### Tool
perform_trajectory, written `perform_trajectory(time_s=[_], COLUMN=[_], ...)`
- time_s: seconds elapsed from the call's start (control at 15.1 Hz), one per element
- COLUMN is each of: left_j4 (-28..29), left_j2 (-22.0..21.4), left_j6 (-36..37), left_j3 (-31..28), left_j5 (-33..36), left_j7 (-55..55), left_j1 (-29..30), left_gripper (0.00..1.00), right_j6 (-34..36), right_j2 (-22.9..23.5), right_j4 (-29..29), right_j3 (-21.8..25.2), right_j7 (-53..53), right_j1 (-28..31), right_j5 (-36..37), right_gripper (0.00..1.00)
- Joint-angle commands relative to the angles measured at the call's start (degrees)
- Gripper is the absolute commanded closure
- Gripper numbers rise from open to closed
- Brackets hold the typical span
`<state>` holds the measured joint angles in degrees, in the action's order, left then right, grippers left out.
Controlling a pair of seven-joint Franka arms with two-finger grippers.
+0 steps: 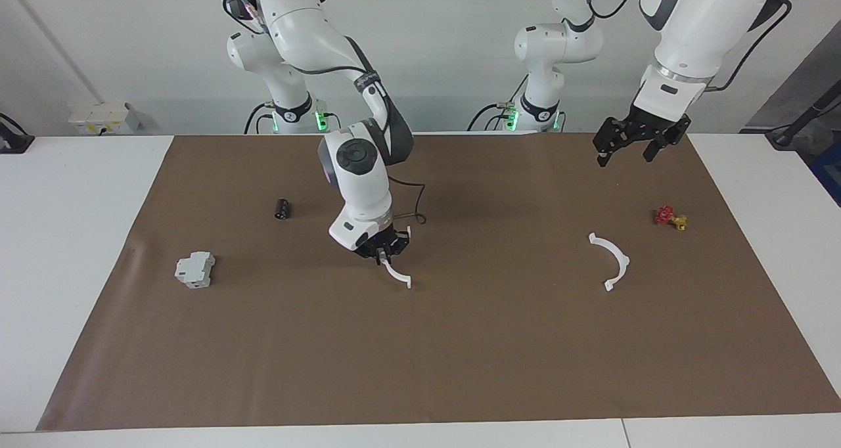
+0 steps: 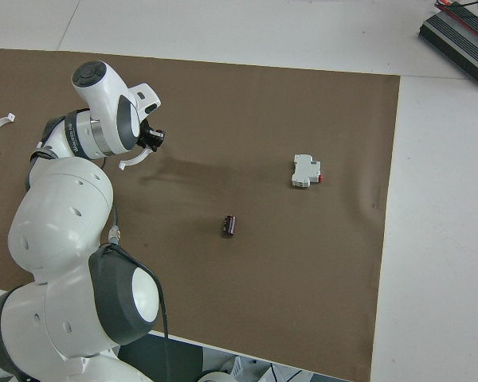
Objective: Assemble drain pipe with both arms
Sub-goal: 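Carry the clamp half toward the table center and set it down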
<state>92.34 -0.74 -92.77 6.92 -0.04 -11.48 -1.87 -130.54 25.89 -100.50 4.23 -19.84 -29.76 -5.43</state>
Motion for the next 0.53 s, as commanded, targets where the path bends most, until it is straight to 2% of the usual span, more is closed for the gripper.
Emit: perform_trajectory(time_s=[0.0, 0.33, 0.47], left_j4=[0.4, 0.4, 0.4], left_j2=[-0.8, -0.8, -0.9], left_j6=[0.7, 0.7, 0.7], left_j3=[-0.1, -0.1, -0.1], left_j5=[-0.8, -0.8, -0.8], left_j7=[-0.4, -0.4, -0.4], left_j1=[0.3, 0.3, 0.3], left_gripper=[0.00, 0.00, 0.00], right_j6=[-2.4, -2.9, -5.2], right_j2=[1.1, 2.1, 2.1], right_j4=[-0.2, -0.3, -2.1], right_j3=[0.1, 0.1, 0.1], right_j7=[-2.3, -2.7, -2.7], right_j1=[-1.9, -3.3, -3.7], right_j5=[1.0, 1.0, 1.0], right_gripper=[1.00, 1.00, 1.00])
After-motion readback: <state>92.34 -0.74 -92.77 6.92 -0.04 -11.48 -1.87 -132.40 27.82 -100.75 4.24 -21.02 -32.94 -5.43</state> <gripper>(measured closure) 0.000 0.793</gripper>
